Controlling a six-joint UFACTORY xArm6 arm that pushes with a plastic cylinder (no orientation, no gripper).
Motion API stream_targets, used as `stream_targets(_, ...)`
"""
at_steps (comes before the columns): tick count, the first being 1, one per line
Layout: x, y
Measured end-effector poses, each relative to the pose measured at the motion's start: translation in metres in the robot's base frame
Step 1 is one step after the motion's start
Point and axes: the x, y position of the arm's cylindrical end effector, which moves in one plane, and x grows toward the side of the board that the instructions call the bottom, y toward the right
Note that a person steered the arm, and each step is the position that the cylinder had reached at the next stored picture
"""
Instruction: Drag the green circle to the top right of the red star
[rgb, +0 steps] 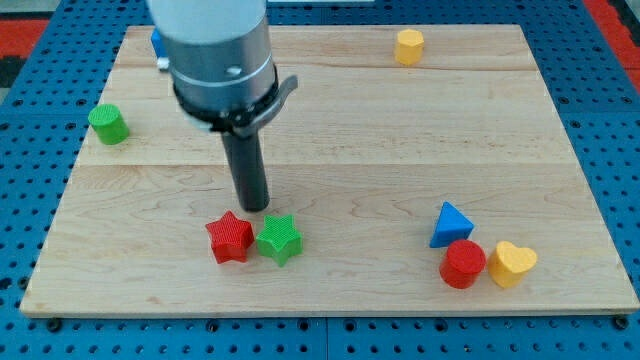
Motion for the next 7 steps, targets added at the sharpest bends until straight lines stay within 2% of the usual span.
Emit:
stream_targets(1, -0.044, -0.036)
stream_targets(2, -0.102, -0.097)
stream_targets(3, -0.142, -0.171)
stream_targets(4, -0.155, -0.203)
stream_targets(7, -0.154, -0.233)
